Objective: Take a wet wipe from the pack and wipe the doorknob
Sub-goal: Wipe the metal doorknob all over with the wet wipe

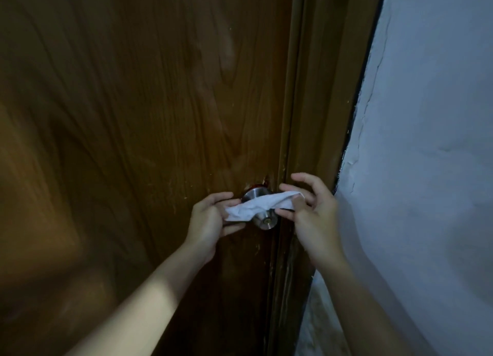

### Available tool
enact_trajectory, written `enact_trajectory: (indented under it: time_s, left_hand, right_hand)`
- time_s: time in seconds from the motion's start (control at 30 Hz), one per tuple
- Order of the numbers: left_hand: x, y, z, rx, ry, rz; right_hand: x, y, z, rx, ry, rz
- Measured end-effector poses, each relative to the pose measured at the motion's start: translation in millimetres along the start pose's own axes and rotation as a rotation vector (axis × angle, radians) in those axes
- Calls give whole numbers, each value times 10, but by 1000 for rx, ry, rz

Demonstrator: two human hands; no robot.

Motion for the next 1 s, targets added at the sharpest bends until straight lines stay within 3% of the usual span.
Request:
enact_trajectory:
  time_s: [0.13, 0.2, 0.27, 0.33, 0.4, 0.6, 0.77, 0.9, 1.0]
  left_hand:
    - [-2, -49, 20, -69, 187, -63]
    - [69, -31, 36, -326, 203, -336]
    - [183, -29, -38, -643, 28, -737]
    - [256, -146, -164, -912, -243, -945]
    - [243, -256, -220, -1058, -351, -965]
    - [62, -208, -213, -1074, -281, -845]
    - [-52, -181, -154, -1182, -426, -865]
    - [-91, -110, -162, -1280, -440, -856]
    - [-90, -64, -221, -1305, -496, -812]
  right_hand:
    - [-41, -84, -10, 296, 173, 230]
    - [-57, -92, -42, 413, 193, 297]
    - [-65, -94, -77, 477, 214, 344]
    - [-75, -101, -114, 496, 205, 367]
    - [-101, -122, -133, 572, 196, 376]
    - [-97, -119, -177, 1035, 135, 358]
    - [66, -70, -126, 1313, 211, 157]
    - [182, -33, -212, 1276, 257, 154]
    - [146, 25, -301, 908, 199, 258]
Point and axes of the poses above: each hand's wrist, its own x-axis away from the middle knuckle, its own z-axis out of the back of the hand, y = z × x, the point moved 3 cm from there along -x, towards the middle knuckle, and after that the axes turned 15 degrees about -z, right-handed, at the moved point
